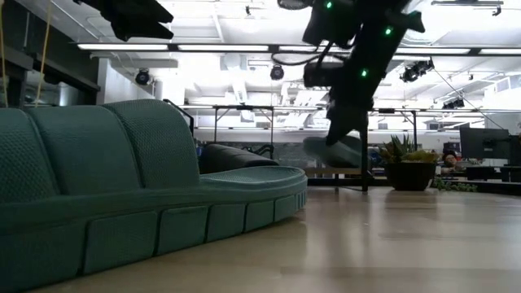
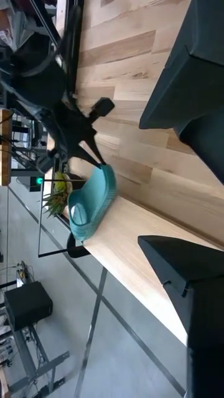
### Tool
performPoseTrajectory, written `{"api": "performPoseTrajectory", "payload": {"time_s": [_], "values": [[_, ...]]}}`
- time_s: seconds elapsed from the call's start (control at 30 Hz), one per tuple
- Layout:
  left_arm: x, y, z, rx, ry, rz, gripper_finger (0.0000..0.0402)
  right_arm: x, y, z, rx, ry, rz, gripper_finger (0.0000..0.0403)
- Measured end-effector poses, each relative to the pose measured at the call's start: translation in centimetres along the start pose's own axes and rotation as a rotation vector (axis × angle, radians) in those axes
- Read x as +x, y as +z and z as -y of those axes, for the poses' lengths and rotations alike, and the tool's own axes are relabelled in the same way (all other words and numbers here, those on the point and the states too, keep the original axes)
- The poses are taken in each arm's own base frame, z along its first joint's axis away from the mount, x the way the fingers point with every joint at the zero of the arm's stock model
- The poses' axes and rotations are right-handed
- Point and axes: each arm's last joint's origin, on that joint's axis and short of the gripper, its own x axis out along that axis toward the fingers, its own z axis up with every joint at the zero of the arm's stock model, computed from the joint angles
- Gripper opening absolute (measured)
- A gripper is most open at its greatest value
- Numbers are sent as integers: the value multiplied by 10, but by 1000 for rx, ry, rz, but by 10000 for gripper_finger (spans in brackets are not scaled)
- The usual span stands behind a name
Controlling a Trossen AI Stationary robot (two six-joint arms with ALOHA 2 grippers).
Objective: Pick and place slides into the shelf
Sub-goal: Put the right blue slipper on the shelf
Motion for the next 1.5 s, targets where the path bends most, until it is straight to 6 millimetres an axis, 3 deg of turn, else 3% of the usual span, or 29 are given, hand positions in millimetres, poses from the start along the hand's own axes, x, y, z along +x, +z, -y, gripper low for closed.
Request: {"api": "performPoseTrajectory", "payload": {"time_s": [0.47,0.8,1.5], "values": [[0,1,0,-7,-1,6,273,-5,7,-5,-138,114,72,0],[0,1,0,-7,-1,7,273,9,18,12,-255,237,145,0],[0,1,0,-8,-1,8,273,28,21,36,-591,383,239,0]]}}
